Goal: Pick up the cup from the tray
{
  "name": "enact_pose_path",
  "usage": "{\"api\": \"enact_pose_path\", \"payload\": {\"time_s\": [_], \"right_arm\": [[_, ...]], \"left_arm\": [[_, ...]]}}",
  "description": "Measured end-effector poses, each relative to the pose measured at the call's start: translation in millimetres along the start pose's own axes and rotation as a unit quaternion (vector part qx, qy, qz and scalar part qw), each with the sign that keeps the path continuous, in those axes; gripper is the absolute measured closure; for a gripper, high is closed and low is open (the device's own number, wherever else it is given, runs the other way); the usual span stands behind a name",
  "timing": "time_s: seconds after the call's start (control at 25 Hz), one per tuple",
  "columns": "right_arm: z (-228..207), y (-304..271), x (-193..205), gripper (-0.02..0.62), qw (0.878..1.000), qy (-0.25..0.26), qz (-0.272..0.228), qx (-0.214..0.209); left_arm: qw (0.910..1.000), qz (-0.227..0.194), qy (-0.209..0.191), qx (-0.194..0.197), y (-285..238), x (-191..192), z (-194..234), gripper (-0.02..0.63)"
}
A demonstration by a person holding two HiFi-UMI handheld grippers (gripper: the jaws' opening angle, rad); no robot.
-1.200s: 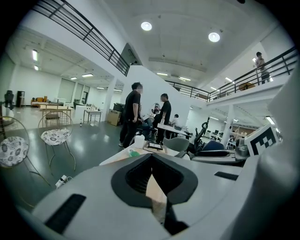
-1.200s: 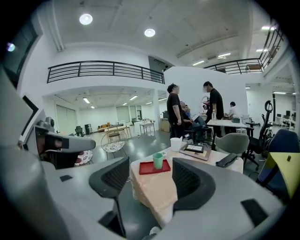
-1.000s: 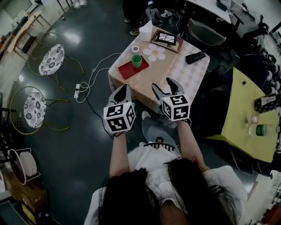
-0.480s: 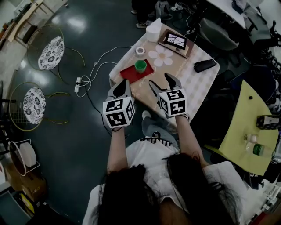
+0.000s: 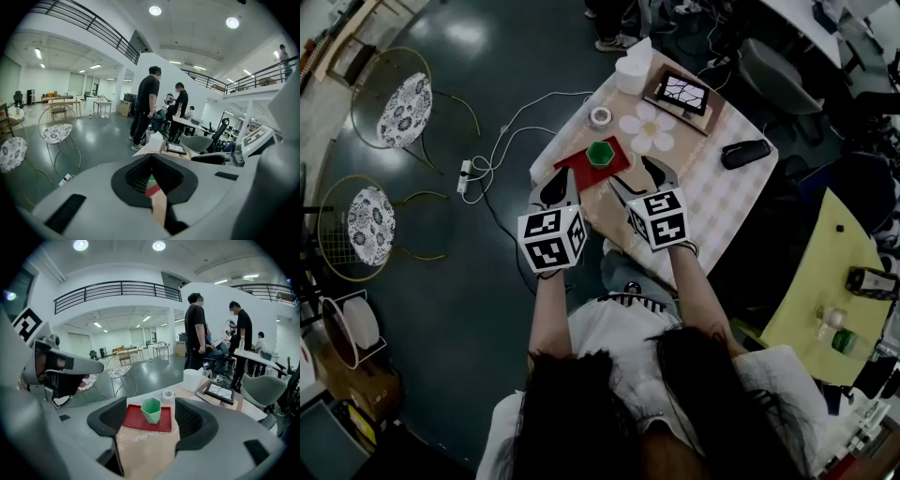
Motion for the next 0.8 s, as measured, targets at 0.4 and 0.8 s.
{"api": "enact_pose_path", "payload": {"time_s": [0.4, 0.8], "right_arm": [[-14, -30, -12, 0.28, 0.999, 0.012, 0.019, -0.026], [-5, -64, -19, 0.253, 0.998, 0.023, 0.054, -0.026]], "left_arm": [[0.9997, 0.012, 0.011, -0.02, -26, -12, 7, 0.597], [0.9995, 0.026, 0.011, -0.015, -41, -22, 31, 0.597]]}}
Point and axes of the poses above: the fingertips, and each gripper's own axes: y backward along the fingers, z to its left, x out of its underside, the point moved 10 cm from there along y, backward along the fingers, and after that the axes turned 12 degrees about z, right-handed, at the moved point
